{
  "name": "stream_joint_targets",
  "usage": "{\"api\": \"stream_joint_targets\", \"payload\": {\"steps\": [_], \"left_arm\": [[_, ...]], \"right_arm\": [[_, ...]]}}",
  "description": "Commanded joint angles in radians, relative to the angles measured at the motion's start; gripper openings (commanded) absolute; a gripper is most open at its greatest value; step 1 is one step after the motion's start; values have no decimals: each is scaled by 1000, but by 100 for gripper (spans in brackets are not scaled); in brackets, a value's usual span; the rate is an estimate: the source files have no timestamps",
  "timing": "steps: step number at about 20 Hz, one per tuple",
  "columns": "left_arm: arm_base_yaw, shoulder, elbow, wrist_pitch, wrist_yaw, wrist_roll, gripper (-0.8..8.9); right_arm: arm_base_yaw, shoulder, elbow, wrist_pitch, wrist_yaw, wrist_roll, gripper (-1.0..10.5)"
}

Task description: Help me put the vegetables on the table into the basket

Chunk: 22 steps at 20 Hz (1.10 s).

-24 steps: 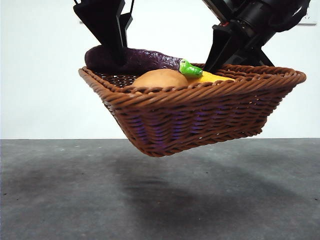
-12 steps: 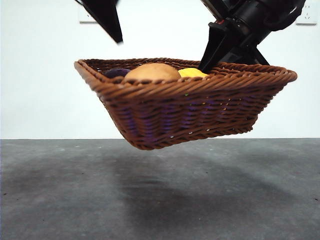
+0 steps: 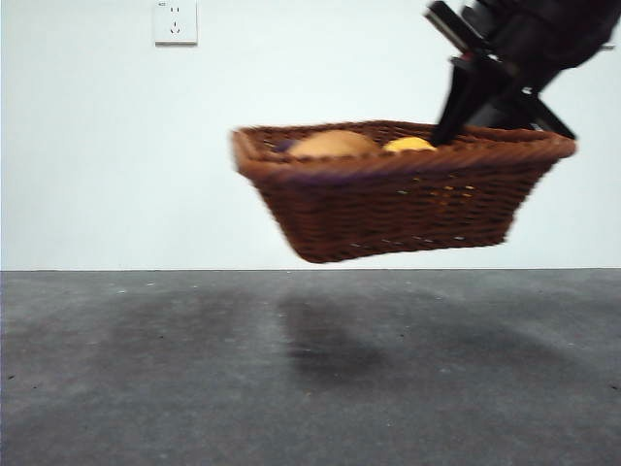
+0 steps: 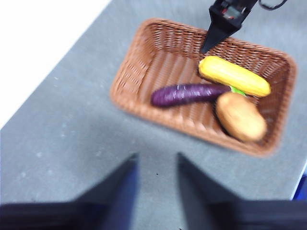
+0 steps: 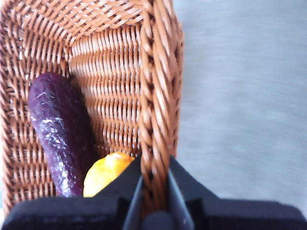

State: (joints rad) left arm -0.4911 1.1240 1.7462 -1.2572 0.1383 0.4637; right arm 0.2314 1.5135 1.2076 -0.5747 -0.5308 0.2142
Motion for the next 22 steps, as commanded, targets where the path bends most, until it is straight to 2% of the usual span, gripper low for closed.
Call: {"api": "stream_joint_targets", "payload": {"steps": [1,3,7,10,16,19,22], "left_arm": [[4,-50,-3,-20,0,-72,-6],[4,-89,-3,-42,0,-97,-6],[4,-129,-3,-58,-1,-106,-6],[4,-134,-3,-58,-1,-109,-6],[4,-133,-3,-58,-2,-116,-6],[4,-133,-3,-58,-2,-118,-6],[4,-133,-3,-58,-2,-120,-6]], "right_arm": [[-57,0,2,-1,-11,-5,-8],[-106,0,2,-3,-7,-27,-8],[-161,7,2,-38,90,-90,-9],[-183,41,2,-54,105,-119,-8],[-194,167,2,-45,139,-167,-8],[-194,224,2,-15,143,-167,-8],[-194,272,2,4,193,-167,-8]]}}
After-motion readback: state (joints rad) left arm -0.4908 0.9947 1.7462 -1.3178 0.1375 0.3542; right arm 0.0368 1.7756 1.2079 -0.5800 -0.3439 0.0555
